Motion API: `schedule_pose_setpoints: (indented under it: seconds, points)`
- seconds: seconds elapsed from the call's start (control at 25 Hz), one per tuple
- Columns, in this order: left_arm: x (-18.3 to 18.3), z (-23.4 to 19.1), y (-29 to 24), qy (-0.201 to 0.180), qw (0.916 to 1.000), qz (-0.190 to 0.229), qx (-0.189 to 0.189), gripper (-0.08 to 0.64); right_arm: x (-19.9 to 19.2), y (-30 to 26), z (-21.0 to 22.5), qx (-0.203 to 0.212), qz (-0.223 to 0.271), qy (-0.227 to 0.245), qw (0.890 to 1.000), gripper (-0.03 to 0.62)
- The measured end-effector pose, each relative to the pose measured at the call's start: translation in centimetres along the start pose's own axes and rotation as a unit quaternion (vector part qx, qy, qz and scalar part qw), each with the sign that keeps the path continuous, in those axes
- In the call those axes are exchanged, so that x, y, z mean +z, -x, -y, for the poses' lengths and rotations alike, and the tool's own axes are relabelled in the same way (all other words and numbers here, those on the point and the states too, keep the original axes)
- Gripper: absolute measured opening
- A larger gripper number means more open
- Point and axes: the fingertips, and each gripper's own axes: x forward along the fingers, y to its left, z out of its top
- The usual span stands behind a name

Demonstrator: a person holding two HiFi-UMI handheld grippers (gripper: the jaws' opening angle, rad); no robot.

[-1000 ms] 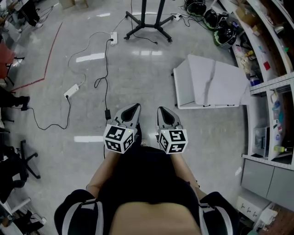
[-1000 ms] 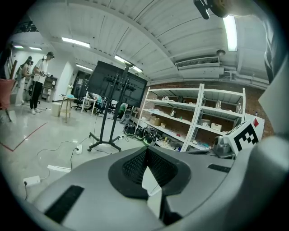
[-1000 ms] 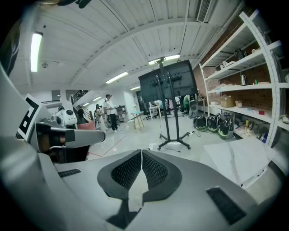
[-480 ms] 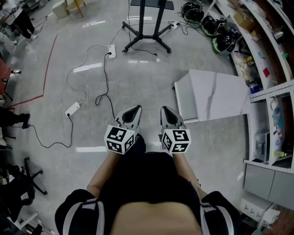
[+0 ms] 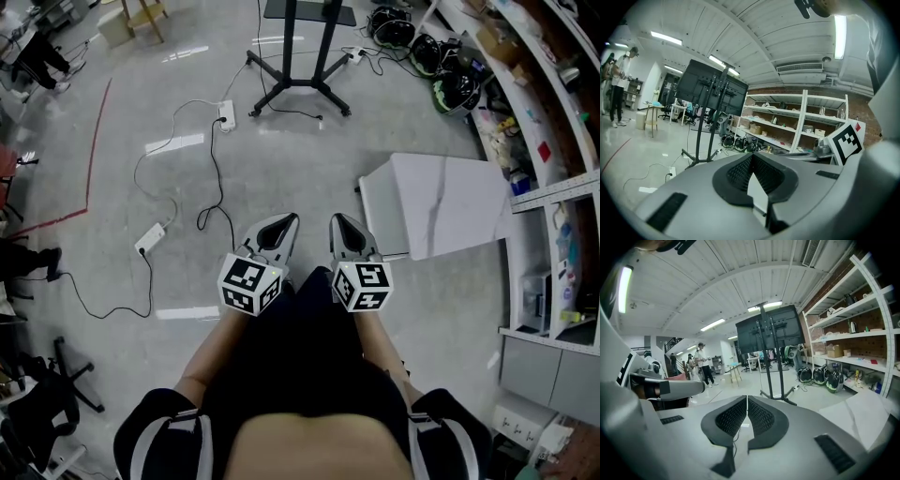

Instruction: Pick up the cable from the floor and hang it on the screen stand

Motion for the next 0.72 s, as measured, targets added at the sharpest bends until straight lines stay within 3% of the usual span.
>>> schedule_pose_setpoints:
  seconds: [0.36,0.72]
  points:
    - [-0.5,-2.7,-0.9,0.014,0.9996,-0.019,0.015,0.005,0.8,-3.2,1.1,-0.003,-0.003,-0.010,1.000,0.025]
    - [1.1,-5.2,-5.4,0.013,0.9995,-0.021,0.021,0.006,3.2,-7.7,4.0,0.008,-0.002,-0.009,1.000,0.025]
